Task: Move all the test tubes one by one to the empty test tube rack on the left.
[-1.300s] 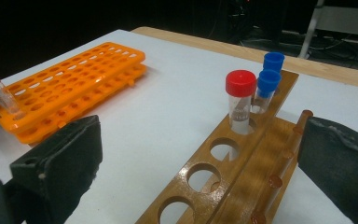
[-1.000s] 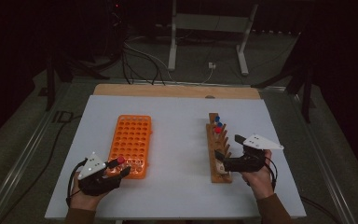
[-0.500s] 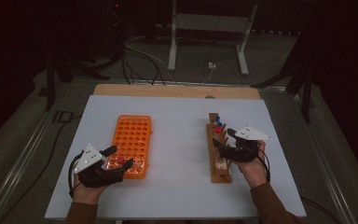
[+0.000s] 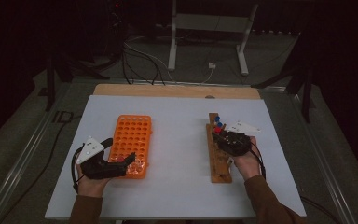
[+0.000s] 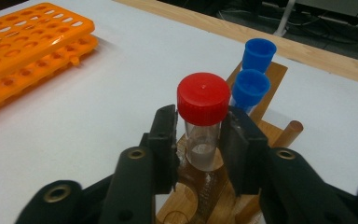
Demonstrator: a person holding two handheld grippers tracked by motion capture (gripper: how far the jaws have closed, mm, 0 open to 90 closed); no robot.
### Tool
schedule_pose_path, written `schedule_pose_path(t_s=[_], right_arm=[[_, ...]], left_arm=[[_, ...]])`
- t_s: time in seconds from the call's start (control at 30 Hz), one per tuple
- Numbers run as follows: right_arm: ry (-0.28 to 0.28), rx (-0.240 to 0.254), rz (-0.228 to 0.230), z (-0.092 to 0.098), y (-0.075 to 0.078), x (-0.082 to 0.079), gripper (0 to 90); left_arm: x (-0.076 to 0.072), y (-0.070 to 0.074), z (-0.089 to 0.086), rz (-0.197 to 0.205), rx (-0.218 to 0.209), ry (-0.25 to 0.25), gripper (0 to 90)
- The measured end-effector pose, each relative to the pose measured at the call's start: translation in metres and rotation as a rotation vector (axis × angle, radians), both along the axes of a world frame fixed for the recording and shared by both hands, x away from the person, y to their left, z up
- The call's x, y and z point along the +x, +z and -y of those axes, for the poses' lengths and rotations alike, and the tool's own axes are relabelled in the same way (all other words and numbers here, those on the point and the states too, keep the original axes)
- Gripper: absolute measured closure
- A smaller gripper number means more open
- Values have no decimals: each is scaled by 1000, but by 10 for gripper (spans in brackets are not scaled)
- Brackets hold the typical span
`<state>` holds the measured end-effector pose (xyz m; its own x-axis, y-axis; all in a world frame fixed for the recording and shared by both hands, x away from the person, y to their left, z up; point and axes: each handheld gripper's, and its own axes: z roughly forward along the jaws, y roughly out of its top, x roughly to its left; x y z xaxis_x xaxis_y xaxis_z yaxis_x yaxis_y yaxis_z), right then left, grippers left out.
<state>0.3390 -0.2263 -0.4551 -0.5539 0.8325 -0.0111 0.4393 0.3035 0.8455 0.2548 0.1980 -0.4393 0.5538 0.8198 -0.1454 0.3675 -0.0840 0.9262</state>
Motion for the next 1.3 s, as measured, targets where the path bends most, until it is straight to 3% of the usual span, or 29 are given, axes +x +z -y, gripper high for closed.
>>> schedule_pose_path(t_s=[0.2, 0.47, 1.0, 1.13, 1.3], right_arm=[[-10, -7, -2, 0, -1, 2, 740], [-12, 14, 12, 3, 5, -2, 744], [4, 82, 97, 13, 42, -17, 745], [20, 80, 130, 10, 52, -21, 745], [63, 103, 128, 2, 58, -25, 745]], left_arm=[[3, 1, 4, 10, -10, 7, 7], [5, 1, 7, 13, -10, 10, 7], [5, 6, 15, 21, 12, 6, 7], [6, 9, 20, 27, 18, -5, 11], [7, 13, 28, 31, 23, -17, 11]])
